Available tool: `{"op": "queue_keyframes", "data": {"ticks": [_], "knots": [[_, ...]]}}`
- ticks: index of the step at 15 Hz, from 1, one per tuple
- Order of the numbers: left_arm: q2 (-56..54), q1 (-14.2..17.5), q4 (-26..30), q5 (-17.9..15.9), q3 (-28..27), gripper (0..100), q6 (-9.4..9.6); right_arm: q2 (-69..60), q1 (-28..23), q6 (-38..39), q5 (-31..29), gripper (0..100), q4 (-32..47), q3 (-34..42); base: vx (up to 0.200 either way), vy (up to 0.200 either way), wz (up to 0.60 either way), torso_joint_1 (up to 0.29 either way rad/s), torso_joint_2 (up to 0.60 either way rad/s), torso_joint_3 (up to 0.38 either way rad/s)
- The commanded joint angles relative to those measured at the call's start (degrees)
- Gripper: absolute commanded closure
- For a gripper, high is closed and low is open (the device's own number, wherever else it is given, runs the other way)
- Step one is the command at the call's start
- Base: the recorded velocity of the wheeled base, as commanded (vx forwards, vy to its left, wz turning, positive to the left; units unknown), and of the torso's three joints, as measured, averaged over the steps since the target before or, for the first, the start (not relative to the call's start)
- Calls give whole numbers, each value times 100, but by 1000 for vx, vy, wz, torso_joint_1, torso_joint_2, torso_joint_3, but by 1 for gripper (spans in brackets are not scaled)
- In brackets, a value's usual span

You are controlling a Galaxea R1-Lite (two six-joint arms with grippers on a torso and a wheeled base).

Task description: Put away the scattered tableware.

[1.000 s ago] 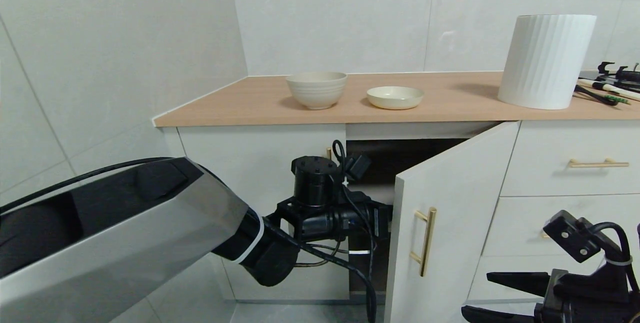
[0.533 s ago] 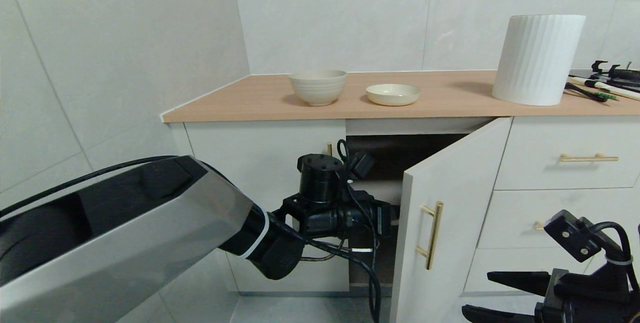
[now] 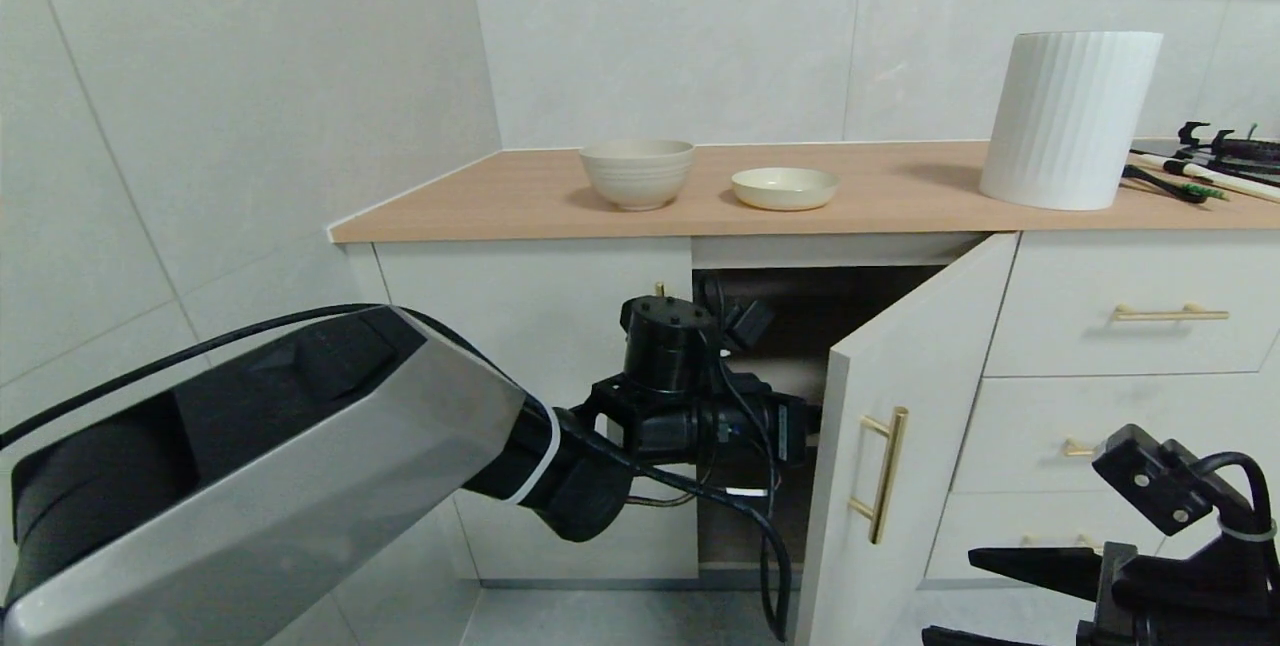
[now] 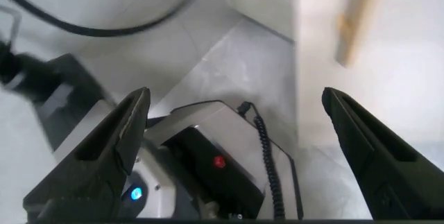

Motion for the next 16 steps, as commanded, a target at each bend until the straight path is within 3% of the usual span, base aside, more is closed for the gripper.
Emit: {"op": "queue_keyframes", "data": {"ticks": [1, 3, 4, 6, 7, 9, 12, 14, 16], "knots": [[-116, -303, 363, 4, -389, 100, 36, -304, 290, 4, -26, 0, 100, 10, 0, 0, 0, 0, 0, 0], [-661, -989, 662, 4, -407, 100, 203, -1025, 747, -5, 18, 0, 496, 1, 0, 0, 0, 0, 0, 0], [-951, -1147, 758, 4, -214, 100, 352, -1438, 1010, -5, 36, 0, 698, -25, 0, 0, 0, 0, 0, 0], [-1258, -1147, 776, -5, 129, 100, 449, -1825, 1239, -14, 36, 0, 1067, -157, 0, 0, 0, 0, 0, 0], [-1425, -742, 723, 13, 481, 100, 449, -1851, 1239, -14, 27, 0, 1410, -306, 0, 0, 0, 0, 0, 0], [-1882, -285, 538, 145, 1281, 100, 440, -1631, 1230, -5, -43, 0, 1445, -429, 0, 0, 0, 0, 0, 0], [-2832, 189, 187, 242, 2327, 100, 431, -1007, 1063, 13, -333, 0, 1436, -878, 0, 0, 0, 0, 0, 0], [-3904, 629, 530, 268, 2951, 100, 440, -348, 738, 13, -404, 0, 1445, -1502, 0, 0, 0, 0, 0, 0], [-4642, 1077, 1092, 285, 3223, 100, 440, 171, 553, 13, -421, 0, 1445, -2170, 0, 0, 0, 0, 0, 0]]}}
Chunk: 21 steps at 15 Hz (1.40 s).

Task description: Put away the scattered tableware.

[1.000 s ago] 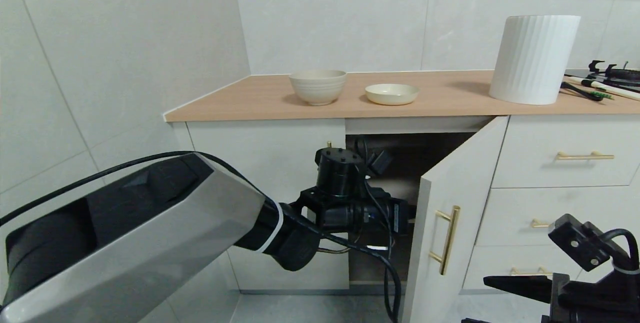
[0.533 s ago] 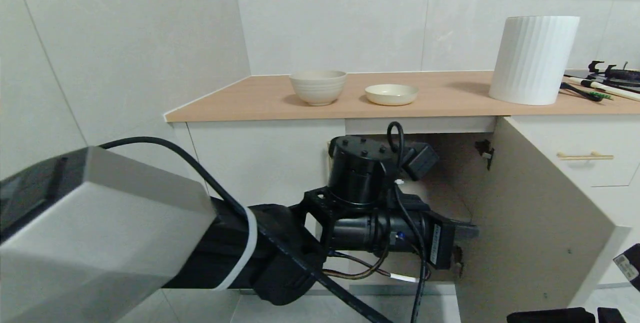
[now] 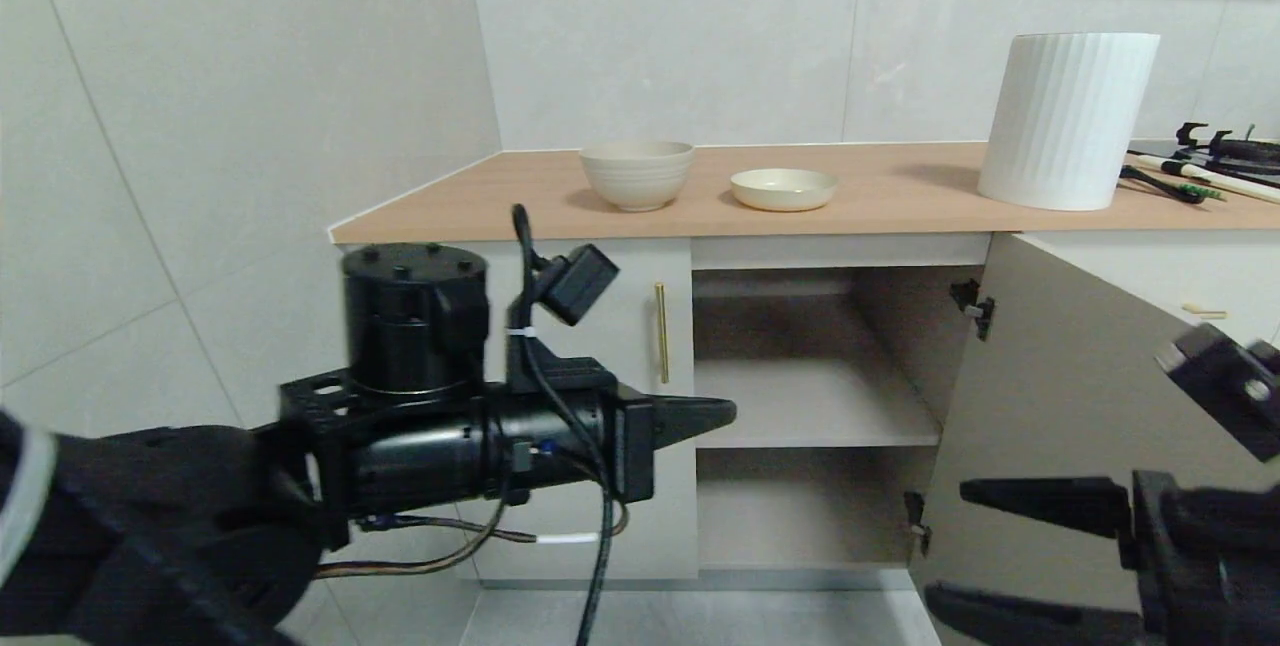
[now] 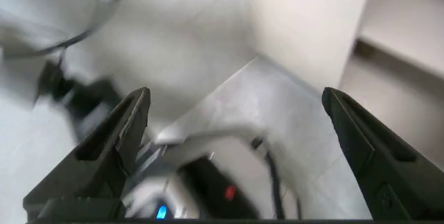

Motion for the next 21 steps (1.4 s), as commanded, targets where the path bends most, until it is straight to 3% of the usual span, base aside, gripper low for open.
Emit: {"op": "queue_keyframes", "data": {"ticks": [1, 2, 3, 5, 11, 12, 15, 21], "knots": [[-1222, 572, 401, 28, 526, 100, 1, 728, -226, 2, -28, 0, 3, -546, 0, 0, 0, 0, 0, 0], [-1846, 1152, 814, 28, 808, 100, 10, 1141, -243, 2, -98, 0, -6, -1117, 0, 0, 0, 0, 0, 0], [-2048, 1486, 823, 19, 940, 100, 1, 1352, -243, -16, -186, 0, 12, -1398, 0, 0, 0, 0, 0, 0], [-2250, 1864, 849, 11, 983, 100, 1, 1747, -243, -16, -238, 0, 29, -1873, 0, 0, 0, 0, 0, 0], [-2250, 2040, 814, 11, 878, 100, 1, 1967, -243, 2, -1170, 0, 56, -2216, 0, 0, 0, 0, 0, 0], [-2206, 2040, 788, 11, 852, 0, -16, 1923, -243, 2, -1293, 0, 82, -2216, 0, 0, 0, 0, 0, 0], [-2197, 2189, 744, 19, 729, 0, -34, 1817, -243, 37, -1557, 0, 803, -2427, 0, 0, 0, 0, 0, 0], [-2232, 2295, 673, 19, 711, 0, -34, 1826, -252, 178, -1724, 0, 891, -2567, 0, 0, 0, 0, 0, 0]]}}
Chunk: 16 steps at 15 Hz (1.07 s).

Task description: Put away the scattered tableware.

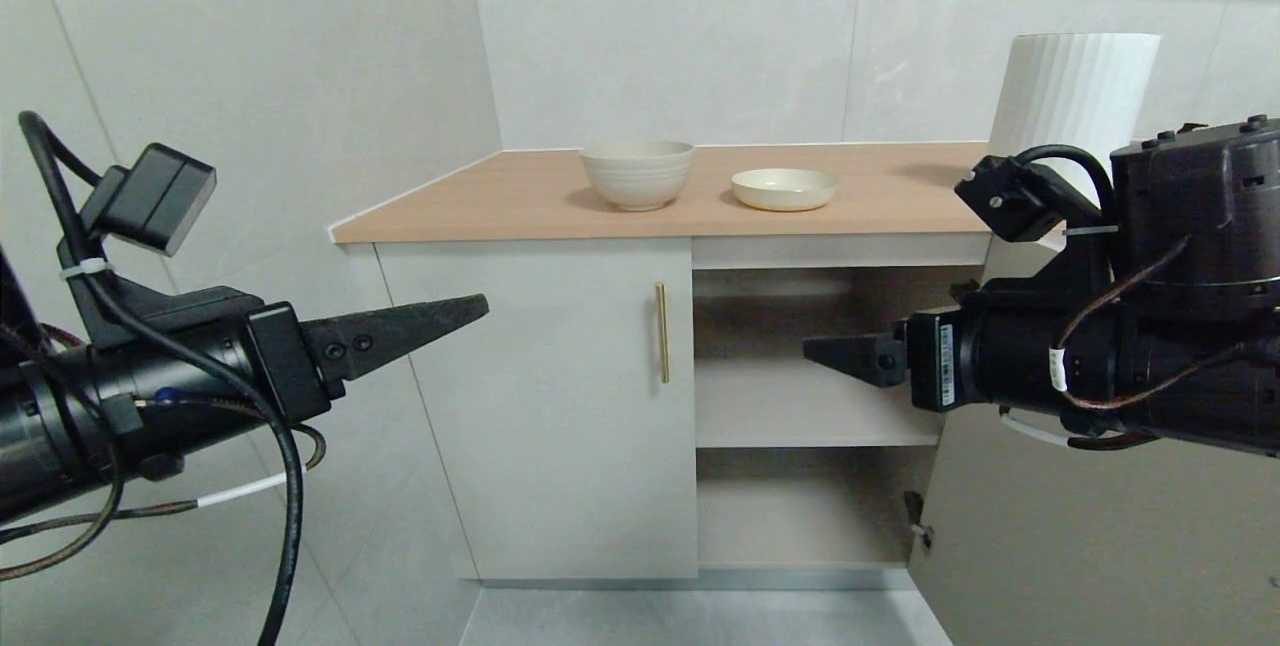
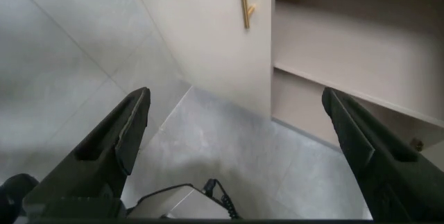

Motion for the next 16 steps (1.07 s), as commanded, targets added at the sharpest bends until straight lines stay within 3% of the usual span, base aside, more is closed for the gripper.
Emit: {"op": "queue_keyframes", "data": {"ticks": [1, 4, 16], "knots": [[17, 2, 2, 1, -2, 0, -1, -52, -7, 0, -8, 0, -4, -14, 0, 0, 0, 0, 0, 0], [17, 2, 19, 1, -11, 0, -1, -139, 1, 0, -8, 0, -4, -14, 0, 0, 0, 0, 0, 0], [43, 37, 72, -8, -64, 0, -1, -342, 1, 290, 54, 0, -13, -31, 200, 0, 0, 3, 2, 2]]}}
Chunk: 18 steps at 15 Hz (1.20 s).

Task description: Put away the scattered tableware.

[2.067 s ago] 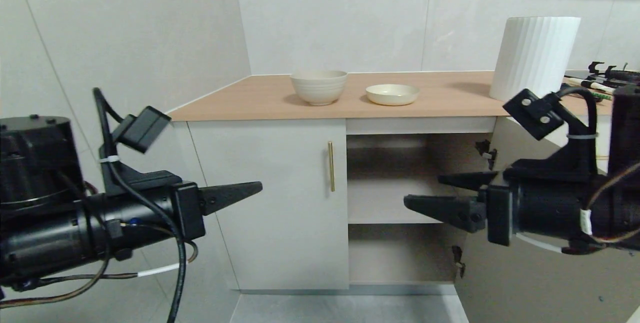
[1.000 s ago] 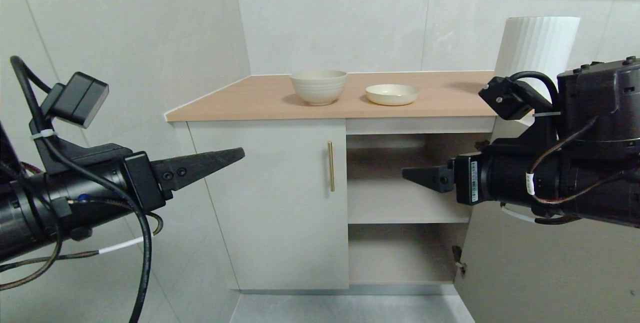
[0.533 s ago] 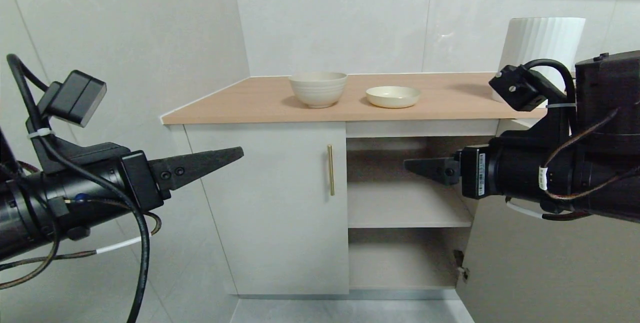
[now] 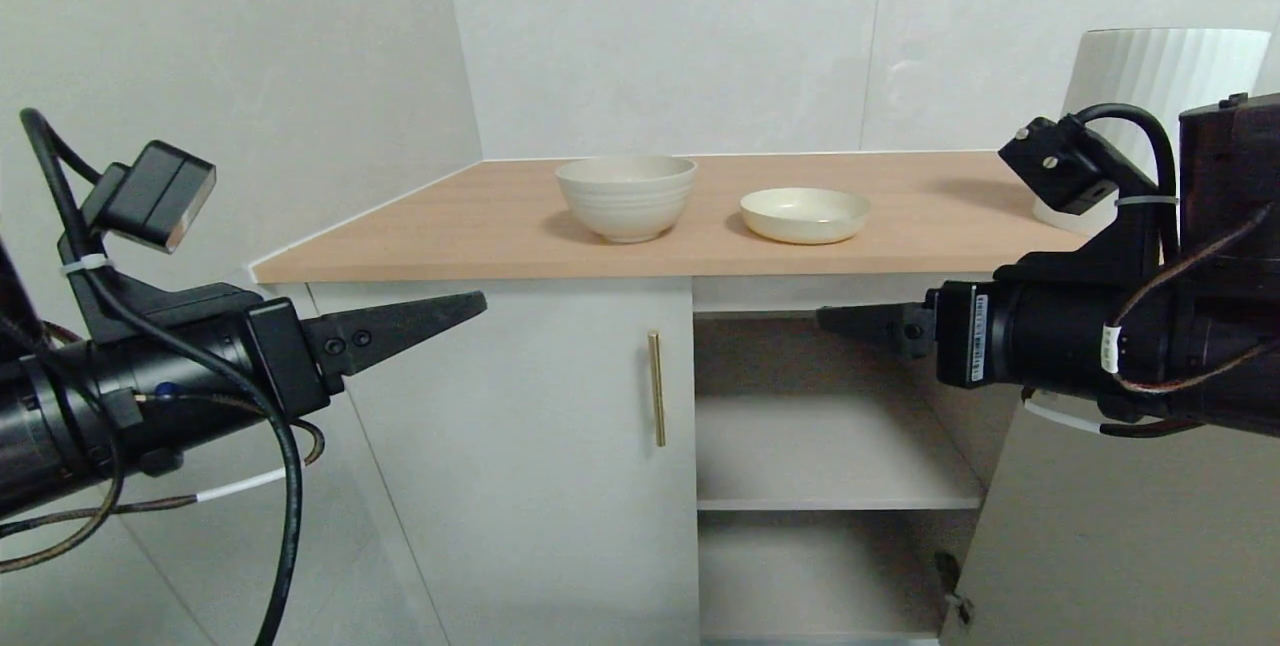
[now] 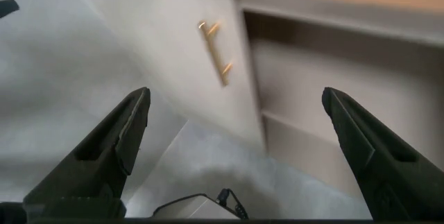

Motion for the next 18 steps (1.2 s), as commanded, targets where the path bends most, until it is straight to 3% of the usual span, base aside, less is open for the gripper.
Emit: {"op": "queue_keyframes", "data": {"ticks": [1, 4, 13, 18], "knots": [[26, 0, -5, 8, 9, 0, -1, -113, 1, 12, 14, 0, -2, 57, 200, 0, 0, 7, 2, 2], [-9, 0, -22, 17, 9, 0, -1, -385, 1, 109, 269, 0, 7, 153, 67, 0, 0, 2, -2, 2], [0, 0, -14, 0, 9, 0, -1, -376, -34, 82, 260, 0, -2, 188, 0, 0, 0, 2, -12, -5], [61, 0, -14, -9, 9, 0, -10, -297, -122, 82, 269, 0, -28, 188, 0, 0, 0, 98, -302, -260]]}}
